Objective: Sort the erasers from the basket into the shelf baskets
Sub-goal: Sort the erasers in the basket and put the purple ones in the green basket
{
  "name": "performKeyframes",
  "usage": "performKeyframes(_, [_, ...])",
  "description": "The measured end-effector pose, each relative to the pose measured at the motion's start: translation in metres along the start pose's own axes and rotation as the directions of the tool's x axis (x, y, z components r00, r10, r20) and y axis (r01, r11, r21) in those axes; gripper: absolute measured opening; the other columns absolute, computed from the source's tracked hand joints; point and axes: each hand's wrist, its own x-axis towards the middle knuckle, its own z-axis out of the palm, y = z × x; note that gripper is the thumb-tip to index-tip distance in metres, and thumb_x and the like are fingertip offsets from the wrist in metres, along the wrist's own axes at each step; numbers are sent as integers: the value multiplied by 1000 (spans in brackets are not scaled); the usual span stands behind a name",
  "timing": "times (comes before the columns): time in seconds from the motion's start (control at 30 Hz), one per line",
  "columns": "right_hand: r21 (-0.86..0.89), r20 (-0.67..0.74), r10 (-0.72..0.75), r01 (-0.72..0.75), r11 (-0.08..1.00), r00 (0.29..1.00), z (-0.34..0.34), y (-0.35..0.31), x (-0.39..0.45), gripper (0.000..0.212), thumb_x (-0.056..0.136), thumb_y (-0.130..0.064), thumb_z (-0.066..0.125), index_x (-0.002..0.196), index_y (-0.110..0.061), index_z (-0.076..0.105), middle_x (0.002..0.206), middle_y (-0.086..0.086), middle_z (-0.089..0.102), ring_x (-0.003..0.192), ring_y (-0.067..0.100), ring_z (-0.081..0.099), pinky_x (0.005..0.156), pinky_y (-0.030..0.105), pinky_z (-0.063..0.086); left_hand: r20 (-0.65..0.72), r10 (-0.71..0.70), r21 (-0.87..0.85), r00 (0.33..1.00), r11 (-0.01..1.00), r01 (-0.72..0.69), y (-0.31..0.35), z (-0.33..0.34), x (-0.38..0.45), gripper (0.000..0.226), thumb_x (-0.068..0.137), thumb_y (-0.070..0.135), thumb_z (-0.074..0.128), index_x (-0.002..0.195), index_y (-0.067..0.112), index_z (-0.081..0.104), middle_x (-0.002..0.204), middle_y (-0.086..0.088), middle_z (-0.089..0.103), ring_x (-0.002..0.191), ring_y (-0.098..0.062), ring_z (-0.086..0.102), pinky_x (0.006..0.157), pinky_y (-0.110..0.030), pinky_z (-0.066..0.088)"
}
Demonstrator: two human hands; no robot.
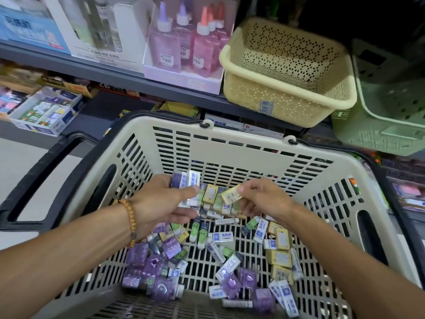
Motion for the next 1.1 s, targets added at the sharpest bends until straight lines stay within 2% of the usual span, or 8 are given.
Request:
performKeyframes(0.1, [-247,-98,68,-90,965,993,0,17,15,27,99,-19,55,91,4,68,68,10,64,58,17,57,53,23,47,-1,15,57,1000,998,-15,-1,1,0,31,82,20,73,108,7,61,103,-11,70,73,-21,74,62,-28,60])
performKeyframes(0.3, [72,-203,113,-101,992,973,22,20,30,20,96,4,51,84,-3,66,73,15,69,59,19,68,64,34,61,-8,25,94,1000,995,-25,-3,4,1,29,79,17,76,103,8,61,96,-10,71,69,-20,74,58,-26,59])
performKeyframes(0.43, [-90,-267,-14,-10,996,964,17,15,16,22,98,-11,54,90,0,71,81,12,70,61,17,64,61,27,56,11,42,91,999,995,-42,-4,8,2,19,80,14,76,94,11,62,87,-7,73,69,-21,74,61,-28,61])
performKeyframes(0.53, [30,-47,-117,119,992,992,21,-5,0,30,95,-37,60,92,-10,73,80,7,70,64,14,64,59,23,51,33,49,98,998,994,-52,-4,11,3,18,79,15,77,93,12,65,81,-5,75,71,-22,74,59,-26,60])
performKeyframes(0.7, [130,194,-197,173,976,961,35,-20,-12,17,95,-19,62,82,-11,69,72,5,66,61,14,60,58,24,51,111,59,89,992,994,-69,-4,13,3,17,85,18,73,99,12,67,84,-5,77,72,-21,74,57,-22,56])
performKeyframes(0.83, [186,20,-30,26,982,999,-3,-3,-10,21,97,-16,58,84,-2,67,74,11,67,63,19,62,62,30,52,108,31,63,994,997,-38,-6,15,5,17,94,10,59,111,5,60,93,-11,74,69,-20,71,56,-24,55])
performKeyframes(0.97, [-8,-175,142,-145,989,974,-19,28,-1,27,98,-18,58,82,-1,71,73,12,73,59,17,67,56,25,52,116,56,56,992,996,-63,-5,14,6,27,92,5,60,118,5,52,93,-9,76,69,-21,70,51,-23,52])
performKeyframes(1.1, [1,-238,176,-181,984,955,1,39,19,26,98,-20,58,83,-3,71,75,10,72,64,16,70,57,25,56,98,66,57,993,996,-72,-5,13,6,12,93,5,60,104,3,59,89,-13,75,68,-21,72,54,-22,55])
